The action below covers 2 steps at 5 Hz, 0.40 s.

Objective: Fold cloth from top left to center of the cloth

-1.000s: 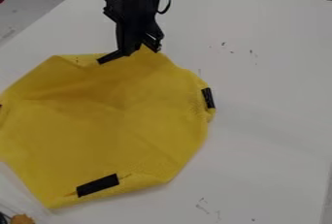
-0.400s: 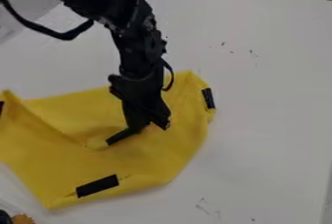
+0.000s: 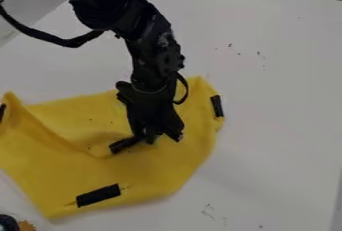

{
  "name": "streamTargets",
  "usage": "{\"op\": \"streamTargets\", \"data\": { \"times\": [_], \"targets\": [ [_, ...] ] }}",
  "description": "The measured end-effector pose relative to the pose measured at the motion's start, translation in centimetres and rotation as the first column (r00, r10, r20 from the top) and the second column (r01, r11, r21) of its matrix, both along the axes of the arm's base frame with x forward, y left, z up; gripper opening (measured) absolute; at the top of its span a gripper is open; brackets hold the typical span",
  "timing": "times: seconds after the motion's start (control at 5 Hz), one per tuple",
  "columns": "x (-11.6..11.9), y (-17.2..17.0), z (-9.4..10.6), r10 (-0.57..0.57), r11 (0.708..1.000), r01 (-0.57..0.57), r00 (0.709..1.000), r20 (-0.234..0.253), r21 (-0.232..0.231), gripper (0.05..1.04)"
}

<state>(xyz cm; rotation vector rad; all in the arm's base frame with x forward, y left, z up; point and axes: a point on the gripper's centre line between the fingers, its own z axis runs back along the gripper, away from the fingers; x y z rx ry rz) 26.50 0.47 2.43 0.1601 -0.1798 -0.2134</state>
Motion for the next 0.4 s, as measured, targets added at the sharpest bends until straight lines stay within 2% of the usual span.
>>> {"op": "streamTargets", "data": {
  "times": [0.2,0.4],
  "targets": [
    [0.1,-1.5,3.2,0.037,0.999,-0.039,0.996,0.083,0.016,0.784],
    [0.6,-2.4,5.0,0.075,0.997,-0.072,0.993,0.093,-0.028,0.995]
  ]
}}
